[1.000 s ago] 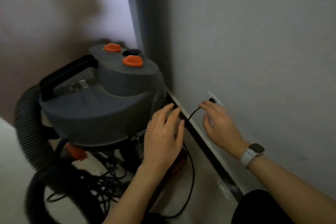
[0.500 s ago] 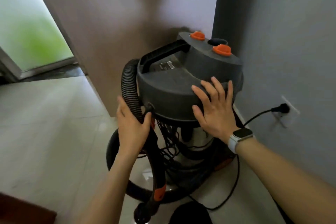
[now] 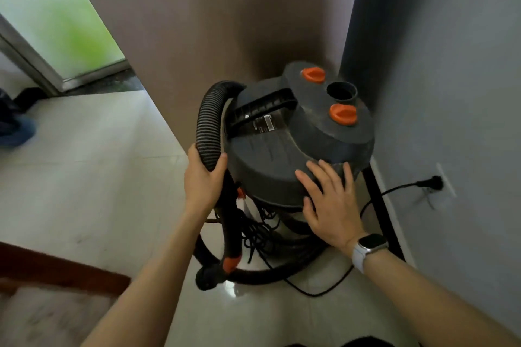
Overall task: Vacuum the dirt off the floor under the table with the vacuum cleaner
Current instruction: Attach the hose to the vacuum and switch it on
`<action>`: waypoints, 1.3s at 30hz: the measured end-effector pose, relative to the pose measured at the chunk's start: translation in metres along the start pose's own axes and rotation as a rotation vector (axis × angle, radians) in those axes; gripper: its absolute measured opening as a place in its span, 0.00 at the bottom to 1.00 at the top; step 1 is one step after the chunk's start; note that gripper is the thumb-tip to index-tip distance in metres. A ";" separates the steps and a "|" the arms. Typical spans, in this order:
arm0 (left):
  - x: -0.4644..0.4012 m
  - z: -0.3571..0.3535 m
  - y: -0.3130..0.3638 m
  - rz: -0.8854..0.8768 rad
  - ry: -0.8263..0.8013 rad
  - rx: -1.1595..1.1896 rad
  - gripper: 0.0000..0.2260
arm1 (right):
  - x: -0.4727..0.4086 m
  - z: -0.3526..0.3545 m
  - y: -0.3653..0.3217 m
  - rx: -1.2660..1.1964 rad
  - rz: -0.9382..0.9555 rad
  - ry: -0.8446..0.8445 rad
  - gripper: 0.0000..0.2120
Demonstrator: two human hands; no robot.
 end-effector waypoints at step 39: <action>0.211 0.166 0.171 0.049 -0.250 -0.232 0.20 | 0.078 0.261 -0.089 -0.985 -0.511 -0.636 0.16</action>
Point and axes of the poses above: each hand's wrist, its own x-axis away from the middle knuckle, its own z-axis out of the back of the hand, y = z × x, the point moved 6 cm from there along -x, towards the middle knuckle, and after that the axes turned 10 degrees about -y, right-handed, at the moved point
